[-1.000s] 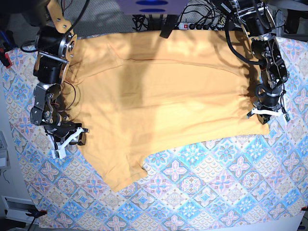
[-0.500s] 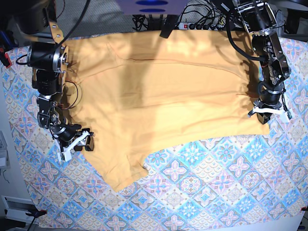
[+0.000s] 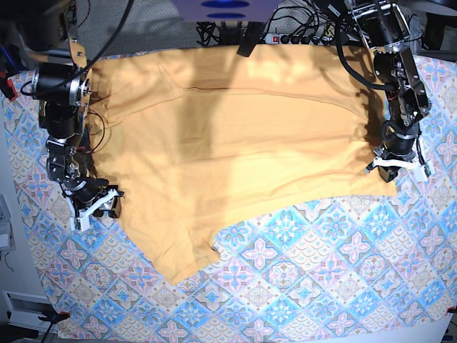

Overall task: Fold the T-shirt properly
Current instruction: 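Hold the side edges with both grippers and adjust their positions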

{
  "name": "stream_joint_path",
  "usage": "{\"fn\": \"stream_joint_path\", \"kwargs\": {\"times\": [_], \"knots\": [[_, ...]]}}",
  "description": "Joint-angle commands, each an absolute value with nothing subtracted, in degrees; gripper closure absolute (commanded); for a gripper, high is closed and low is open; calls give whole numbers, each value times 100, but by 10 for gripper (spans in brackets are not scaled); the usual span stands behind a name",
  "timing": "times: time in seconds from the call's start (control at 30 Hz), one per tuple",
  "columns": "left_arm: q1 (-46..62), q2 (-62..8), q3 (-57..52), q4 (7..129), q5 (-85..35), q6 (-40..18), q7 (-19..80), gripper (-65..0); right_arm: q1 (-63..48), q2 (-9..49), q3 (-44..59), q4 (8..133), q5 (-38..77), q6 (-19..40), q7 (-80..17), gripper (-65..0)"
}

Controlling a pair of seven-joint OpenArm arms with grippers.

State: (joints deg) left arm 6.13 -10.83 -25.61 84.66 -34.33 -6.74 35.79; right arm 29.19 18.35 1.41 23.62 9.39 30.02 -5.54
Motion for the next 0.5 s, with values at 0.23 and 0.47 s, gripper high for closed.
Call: {"fn": "stream_joint_path", "kwargs": {"times": [0.23, 0.47], "knots": [[664, -1174, -2580, 8752, -3477, -716, 3442, 0, 2826, 2009, 119, 2281, 1024, 3046, -347, -292], [664, -1174, -2589, 8752, -3477, -716, 3442, 0, 2818, 1991, -382, 2132, 1024, 3064, -347, -289]]}}
